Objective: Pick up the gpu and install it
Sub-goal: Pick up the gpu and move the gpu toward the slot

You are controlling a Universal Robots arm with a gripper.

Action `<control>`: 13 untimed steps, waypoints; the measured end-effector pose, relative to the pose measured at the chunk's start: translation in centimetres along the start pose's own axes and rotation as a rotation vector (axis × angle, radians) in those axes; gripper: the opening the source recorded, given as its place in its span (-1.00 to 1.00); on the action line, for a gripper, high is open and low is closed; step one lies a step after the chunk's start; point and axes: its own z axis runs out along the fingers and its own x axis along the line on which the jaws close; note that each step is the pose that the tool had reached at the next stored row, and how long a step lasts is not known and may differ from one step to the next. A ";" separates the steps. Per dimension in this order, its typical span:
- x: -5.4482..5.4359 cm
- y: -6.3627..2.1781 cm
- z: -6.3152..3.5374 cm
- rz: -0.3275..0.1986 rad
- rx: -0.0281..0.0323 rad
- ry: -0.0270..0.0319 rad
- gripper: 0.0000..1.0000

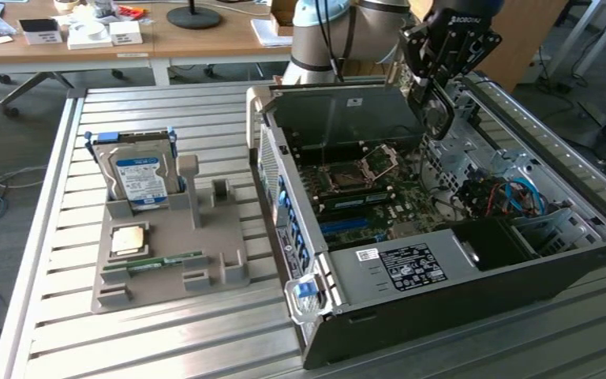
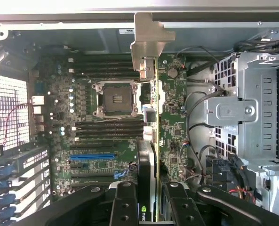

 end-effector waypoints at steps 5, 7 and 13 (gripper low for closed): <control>-0.2 0.01 0.01 0.000 0.0000 0.0000 -0.47; -0.2 0.01 0.01 0.000 0.0000 -0.0001 -0.47; -0.8 0.04 0.03 0.000 0.0001 0.0000 -0.47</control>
